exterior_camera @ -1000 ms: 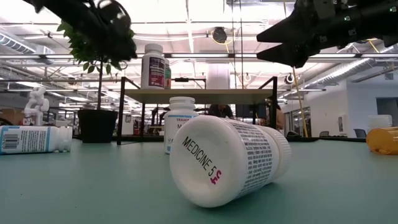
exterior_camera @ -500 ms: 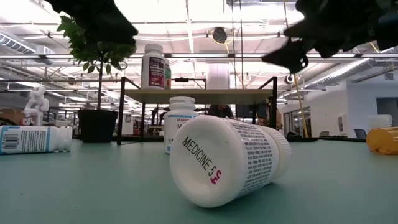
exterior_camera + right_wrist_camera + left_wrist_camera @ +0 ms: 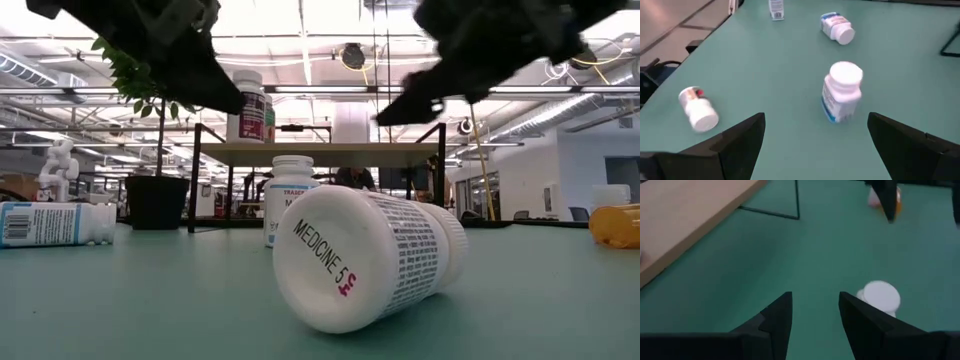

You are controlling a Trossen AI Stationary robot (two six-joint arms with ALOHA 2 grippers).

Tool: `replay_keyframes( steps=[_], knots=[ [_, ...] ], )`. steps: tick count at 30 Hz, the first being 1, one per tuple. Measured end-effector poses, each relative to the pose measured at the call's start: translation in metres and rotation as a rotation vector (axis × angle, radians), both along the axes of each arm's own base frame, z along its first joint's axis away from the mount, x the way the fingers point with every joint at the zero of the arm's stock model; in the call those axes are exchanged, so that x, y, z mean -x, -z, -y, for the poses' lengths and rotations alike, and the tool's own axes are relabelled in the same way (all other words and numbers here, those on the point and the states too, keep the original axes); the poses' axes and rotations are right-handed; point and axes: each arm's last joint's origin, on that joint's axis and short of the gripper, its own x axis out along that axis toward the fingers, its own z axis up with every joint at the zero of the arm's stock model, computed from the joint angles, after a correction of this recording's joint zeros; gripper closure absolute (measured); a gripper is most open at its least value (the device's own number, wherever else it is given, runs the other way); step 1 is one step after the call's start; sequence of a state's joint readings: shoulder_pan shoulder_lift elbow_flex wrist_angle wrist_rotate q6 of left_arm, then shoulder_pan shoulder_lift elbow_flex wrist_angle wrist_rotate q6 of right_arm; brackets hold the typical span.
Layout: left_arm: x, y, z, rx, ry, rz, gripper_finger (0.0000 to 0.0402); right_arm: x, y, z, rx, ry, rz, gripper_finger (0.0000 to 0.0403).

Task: Pick and place medicine bottles onto shelf by color
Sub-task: Put the right white and blue medicine bottle on the shelf

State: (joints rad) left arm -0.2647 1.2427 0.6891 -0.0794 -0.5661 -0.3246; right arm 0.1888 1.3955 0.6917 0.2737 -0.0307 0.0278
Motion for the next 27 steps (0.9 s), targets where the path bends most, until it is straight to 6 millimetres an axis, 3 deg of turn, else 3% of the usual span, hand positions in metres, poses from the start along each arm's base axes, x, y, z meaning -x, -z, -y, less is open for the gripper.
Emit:
replay_keyframes(
  steps=[6,10,15,21,27],
  knots=[
    [0.008,-0.003,-0.002,0.013,-0.013,-0.021,0.0238,-0.046,0.004,0.010,0.072,-0.011,-0.007,0.0058],
    [0.016,-0.006,-0.005,0.014,-0.016,-0.057,0.0238,-0.068,0.004,0.020,0.046,-0.053,-0.002,0.0058],
    [0.020,-0.011,-0.006,0.014,-0.022,-0.043,0.0238,-0.090,0.020,0.028,0.027,-0.069,-0.042,0.0058],
    [0.021,-0.012,-0.006,0.024,-0.035,-0.029,0.0238,-0.104,0.037,0.030,0.034,-0.068,-0.082,0.0072],
    [0.021,-0.012,-0.006,0.027,-0.037,-0.027,0.0238,-0.105,0.040,0.031,0.029,-0.052,-0.089,0.0152]
  ],
)
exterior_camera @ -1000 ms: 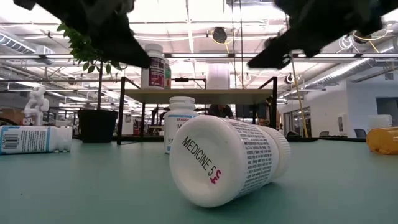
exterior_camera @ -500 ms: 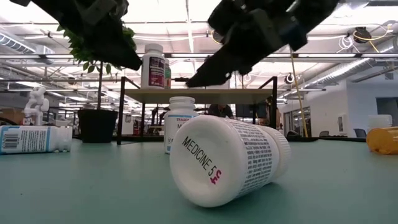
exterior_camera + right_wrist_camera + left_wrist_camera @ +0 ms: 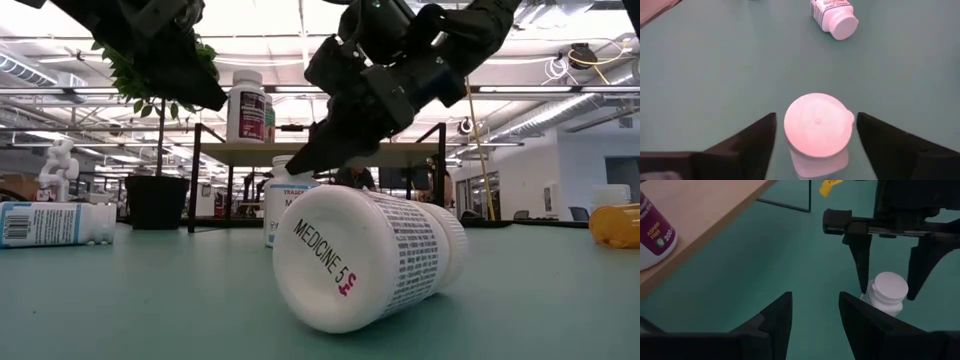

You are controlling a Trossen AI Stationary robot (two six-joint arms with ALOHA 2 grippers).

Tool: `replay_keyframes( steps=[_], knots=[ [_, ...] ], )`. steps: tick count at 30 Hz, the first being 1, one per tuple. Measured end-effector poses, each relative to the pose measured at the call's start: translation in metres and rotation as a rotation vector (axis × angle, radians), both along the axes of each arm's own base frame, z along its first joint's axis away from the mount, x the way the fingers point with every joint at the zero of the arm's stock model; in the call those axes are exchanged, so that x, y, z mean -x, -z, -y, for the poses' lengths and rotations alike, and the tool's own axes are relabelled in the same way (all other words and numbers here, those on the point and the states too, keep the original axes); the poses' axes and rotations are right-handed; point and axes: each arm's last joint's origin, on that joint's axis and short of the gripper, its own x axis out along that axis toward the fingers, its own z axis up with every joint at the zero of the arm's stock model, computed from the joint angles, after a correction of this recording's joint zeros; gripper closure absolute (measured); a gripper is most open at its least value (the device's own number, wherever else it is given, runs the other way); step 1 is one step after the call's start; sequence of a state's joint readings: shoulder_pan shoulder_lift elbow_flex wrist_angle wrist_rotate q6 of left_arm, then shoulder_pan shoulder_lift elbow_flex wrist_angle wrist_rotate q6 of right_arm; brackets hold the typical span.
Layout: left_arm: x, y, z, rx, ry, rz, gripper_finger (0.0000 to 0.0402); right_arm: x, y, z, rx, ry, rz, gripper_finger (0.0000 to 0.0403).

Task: Pick and place medicine bottles onto shelf by color
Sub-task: Put the right white and blue medicine bottle on the shelf

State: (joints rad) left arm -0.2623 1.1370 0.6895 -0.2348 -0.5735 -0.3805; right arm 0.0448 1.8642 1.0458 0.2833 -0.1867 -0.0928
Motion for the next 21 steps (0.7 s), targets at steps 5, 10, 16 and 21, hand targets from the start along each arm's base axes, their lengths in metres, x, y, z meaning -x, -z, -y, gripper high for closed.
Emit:
replay_keyframes(
  steps=[5,10,16,21],
  knots=[
    [0.000,0.000,0.000,0.006,-0.005,0.002,0.0238,0.000,0.000,0.000,0.000,0.002,-0.005,0.0239],
    [0.000,0.000,0.001,0.016,-0.008,0.006,0.0238,0.000,-0.001,0.001,-0.010,0.034,-0.008,0.0244],
    [0.000,0.000,0.001,0.018,-0.007,0.007,0.0238,0.015,-0.038,0.005,0.077,0.091,0.028,0.0244],
    [0.000,0.000,0.001,0.018,-0.008,0.007,0.0238,0.041,-0.096,0.026,0.248,0.203,0.128,0.0241]
  ],
)
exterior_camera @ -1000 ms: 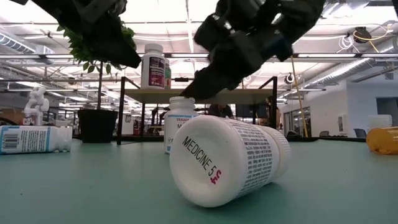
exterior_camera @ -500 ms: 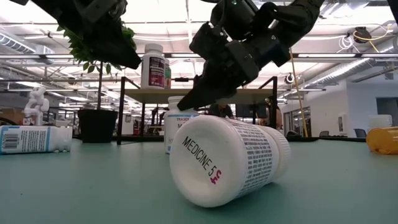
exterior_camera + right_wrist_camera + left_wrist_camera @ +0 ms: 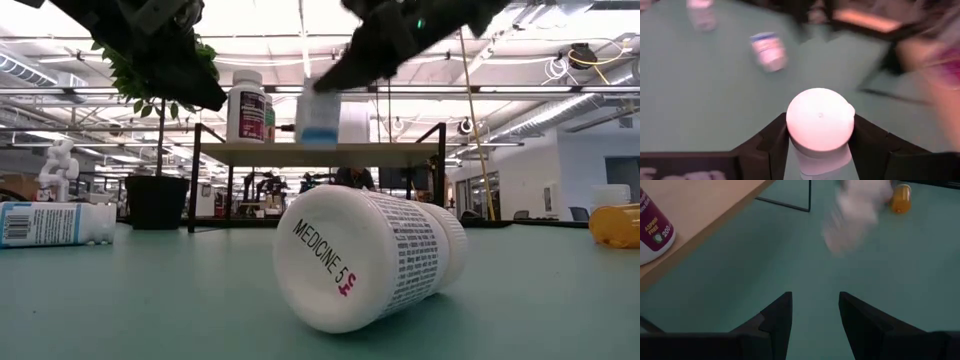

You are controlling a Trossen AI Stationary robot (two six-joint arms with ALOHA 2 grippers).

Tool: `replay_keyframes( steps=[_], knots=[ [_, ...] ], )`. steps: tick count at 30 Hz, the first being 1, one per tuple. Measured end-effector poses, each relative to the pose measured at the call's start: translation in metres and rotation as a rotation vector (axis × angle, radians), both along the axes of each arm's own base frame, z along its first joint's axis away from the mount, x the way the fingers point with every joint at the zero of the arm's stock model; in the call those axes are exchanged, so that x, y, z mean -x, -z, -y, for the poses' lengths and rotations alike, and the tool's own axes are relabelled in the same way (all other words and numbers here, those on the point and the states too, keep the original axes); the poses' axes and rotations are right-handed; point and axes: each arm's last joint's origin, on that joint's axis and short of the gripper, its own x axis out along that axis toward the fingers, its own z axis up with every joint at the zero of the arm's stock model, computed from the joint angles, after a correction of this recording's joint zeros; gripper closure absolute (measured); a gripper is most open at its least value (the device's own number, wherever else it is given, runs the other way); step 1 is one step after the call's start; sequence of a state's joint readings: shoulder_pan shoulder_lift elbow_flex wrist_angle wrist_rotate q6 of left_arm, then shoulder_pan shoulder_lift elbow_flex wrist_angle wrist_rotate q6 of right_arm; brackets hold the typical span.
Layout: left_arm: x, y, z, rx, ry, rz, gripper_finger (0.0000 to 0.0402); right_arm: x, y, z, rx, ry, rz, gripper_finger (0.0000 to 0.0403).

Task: Pick and place medicine bottles onto shelf by color
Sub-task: Put the right white and blue medicine bottle on the shelf

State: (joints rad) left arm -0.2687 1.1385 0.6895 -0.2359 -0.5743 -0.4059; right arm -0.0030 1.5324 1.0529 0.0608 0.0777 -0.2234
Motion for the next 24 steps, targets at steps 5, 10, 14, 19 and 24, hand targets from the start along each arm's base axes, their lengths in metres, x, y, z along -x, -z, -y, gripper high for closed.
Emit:
replay_keyframes(
  steps=[5,10,14,19,24],
  knots=[
    [0.000,0.000,-0.001,-0.017,0.004,-0.006,0.0238,0.021,-0.056,0.045,0.051,0.107,0.085,0.0241],
    [-0.002,-0.001,-0.008,-0.035,-0.035,0.000,0.0238,0.021,-0.101,0.108,0.082,0.178,0.151,0.0241],
    [-0.002,0.000,-0.013,-0.036,-0.058,-0.004,0.0238,0.011,-0.112,0.161,0.039,0.175,0.168,0.0240],
    [-0.002,0.000,-0.014,-0.040,-0.066,-0.006,0.0238,-0.005,-0.103,0.216,0.016,0.216,0.169,0.0239],
    [-0.002,0.000,-0.014,-0.041,-0.066,-0.007,0.0238,-0.021,-0.074,0.253,-0.061,0.222,0.128,0.0239]
  ],
)
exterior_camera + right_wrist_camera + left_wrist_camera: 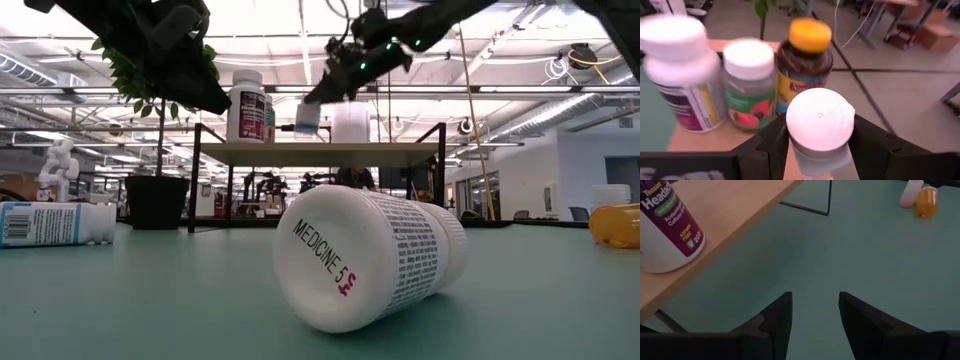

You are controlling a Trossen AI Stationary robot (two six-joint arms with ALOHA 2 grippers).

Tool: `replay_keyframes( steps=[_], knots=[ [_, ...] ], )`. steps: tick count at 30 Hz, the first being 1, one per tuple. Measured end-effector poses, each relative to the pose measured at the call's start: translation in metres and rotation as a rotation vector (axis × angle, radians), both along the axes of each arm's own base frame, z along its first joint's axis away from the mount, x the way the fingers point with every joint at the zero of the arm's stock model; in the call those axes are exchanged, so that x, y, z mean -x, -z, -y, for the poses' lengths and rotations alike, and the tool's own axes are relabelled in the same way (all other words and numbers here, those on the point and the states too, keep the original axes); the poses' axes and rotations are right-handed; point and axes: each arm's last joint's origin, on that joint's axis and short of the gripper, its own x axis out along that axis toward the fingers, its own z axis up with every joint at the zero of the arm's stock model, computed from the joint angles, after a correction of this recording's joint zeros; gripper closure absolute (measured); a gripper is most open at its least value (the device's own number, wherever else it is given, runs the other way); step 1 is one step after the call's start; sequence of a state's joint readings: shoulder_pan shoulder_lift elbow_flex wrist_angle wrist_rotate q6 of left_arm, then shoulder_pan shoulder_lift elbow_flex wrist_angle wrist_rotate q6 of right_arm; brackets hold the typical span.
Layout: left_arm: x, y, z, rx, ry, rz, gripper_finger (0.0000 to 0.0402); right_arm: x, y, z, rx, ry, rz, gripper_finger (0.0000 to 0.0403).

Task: Pick and place medicine bottles onto shelf by color
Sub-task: Put the right white and blue medicine bottle on the shelf

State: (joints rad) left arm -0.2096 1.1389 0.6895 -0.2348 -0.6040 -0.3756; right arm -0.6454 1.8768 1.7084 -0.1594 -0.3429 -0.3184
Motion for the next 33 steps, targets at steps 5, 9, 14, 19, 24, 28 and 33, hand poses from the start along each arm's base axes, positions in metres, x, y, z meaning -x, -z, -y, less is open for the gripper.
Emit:
replay_keyframes(
  steps=[5,9,14,19,24,28,33],
  knots=[
    [0.000,0.000,0.000,0.000,0.000,0.000,0.0238,-0.010,0.026,0.014,-0.038,0.010,-0.042,0.0239],
    [0.000,0.000,0.000,-0.006,0.002,-0.003,0.0238,-0.013,0.033,0.015,-0.054,0.010,-0.058,0.0239],
    [0.000,0.000,-0.002,-0.007,-0.004,-0.005,0.0238,-0.015,0.032,0.012,-0.098,0.025,-0.039,0.0238],
    [0.000,0.000,-0.002,-0.006,-0.005,-0.003,0.0238,-0.014,0.032,0.012,-0.147,0.045,-0.035,0.0238],
    [0.000,0.000,-0.002,0.000,-0.010,0.001,0.0238,-0.014,0.033,0.011,-0.161,0.049,-0.042,0.0219],
    [0.000,0.000,-0.002,0.003,-0.011,0.002,0.0238,-0.014,0.033,0.011,-0.167,0.053,-0.042,0.0189],
    [0.000,0.000,-0.002,0.003,-0.012,0.002,0.0238,-0.014,0.033,0.011,-0.161,0.050,-0.044,0.0156]
  ],
)
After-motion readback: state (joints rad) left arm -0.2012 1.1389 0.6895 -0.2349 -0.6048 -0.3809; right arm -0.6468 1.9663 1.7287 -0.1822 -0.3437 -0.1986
